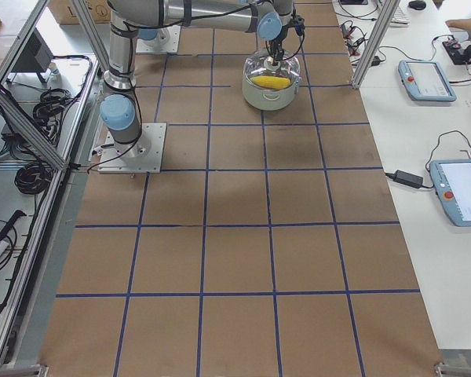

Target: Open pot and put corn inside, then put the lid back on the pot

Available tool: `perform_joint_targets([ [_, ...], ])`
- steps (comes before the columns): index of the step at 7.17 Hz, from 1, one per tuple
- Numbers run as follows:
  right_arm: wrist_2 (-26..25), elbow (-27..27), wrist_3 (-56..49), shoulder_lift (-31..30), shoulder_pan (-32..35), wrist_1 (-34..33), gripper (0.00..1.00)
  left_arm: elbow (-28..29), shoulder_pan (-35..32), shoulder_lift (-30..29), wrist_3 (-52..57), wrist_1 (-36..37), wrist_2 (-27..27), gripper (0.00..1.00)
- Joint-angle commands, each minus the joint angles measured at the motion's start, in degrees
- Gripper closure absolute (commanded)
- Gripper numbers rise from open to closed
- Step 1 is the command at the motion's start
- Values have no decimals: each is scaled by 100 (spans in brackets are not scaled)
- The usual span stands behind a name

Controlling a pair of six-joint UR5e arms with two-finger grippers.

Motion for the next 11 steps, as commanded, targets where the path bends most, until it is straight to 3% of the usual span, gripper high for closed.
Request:
perform_joint_targets([
  [1,28,0,-6,-3,7,59,52,4,0,0,-3,0,-4,0],
  [2,55,-9,-15,-3,15,15,1,4,0,0,-3,0,-4,0],
  [7,73,-140,-6,23,-72,-11,0,4,0,-9,-29,0,-4,0],
  [11,-217,-782,-225,-134,-968,85,0,-57,-9,0,-38,0,-13,0],
])
